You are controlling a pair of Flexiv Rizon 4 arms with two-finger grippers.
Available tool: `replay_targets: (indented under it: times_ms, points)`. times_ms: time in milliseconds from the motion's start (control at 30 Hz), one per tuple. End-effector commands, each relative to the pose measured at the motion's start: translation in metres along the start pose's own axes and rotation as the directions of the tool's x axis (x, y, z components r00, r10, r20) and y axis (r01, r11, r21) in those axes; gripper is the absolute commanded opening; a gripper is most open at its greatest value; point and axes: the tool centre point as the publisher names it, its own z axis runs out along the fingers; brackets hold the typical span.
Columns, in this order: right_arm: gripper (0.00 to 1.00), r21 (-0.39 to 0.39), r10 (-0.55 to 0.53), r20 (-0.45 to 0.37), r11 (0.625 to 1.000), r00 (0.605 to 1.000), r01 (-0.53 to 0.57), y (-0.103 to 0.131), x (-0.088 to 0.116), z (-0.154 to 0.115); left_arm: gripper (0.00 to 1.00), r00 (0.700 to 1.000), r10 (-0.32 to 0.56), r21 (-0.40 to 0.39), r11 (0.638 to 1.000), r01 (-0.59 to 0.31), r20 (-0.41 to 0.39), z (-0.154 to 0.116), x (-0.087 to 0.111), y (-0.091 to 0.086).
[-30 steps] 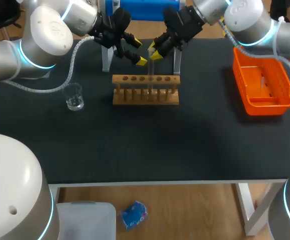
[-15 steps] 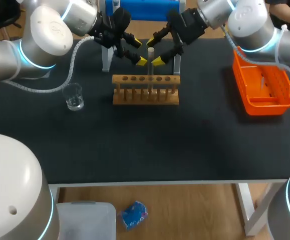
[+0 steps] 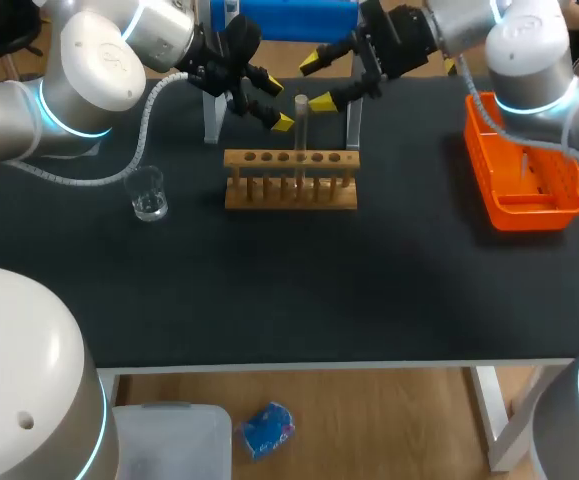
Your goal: Invert the test tube, pick up the pipette, mount the tip to pipette, aspirate from beaker and dispense into the tube, eject the tip, return the pipette, and cap with the stopper.
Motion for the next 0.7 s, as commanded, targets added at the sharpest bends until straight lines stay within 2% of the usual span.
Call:
replay_targets:
  times_ms: [33, 300, 700]
  points:
    - [0.0, -0.082, -0.005, 0.009, 0.997, 1.0, 0.006, -0.01, -0.002, 0.009, 1.0, 1.0, -0.001, -0.003, 1.0, 0.001, 0.0, 0.0, 0.0, 0.0]
    - [0.0, -0.197, 0.009, 0.006, 0.98, 1.0, -0.008, -0.012, -0.011, 0.015, 1.0, 1.0, -0.001, -0.003, 1.0, 0.001, 0.0, 0.0, 0.0, 0.0]
    - [0.0, -0.29, 0.05, -0.029, 0.955, 0.998, -0.056, -0.015, -0.023, 0.023, 1.0, 1.0, -0.001, -0.003, 1.0, 0.001, 0.0, 0.0, 0.0, 0.0]
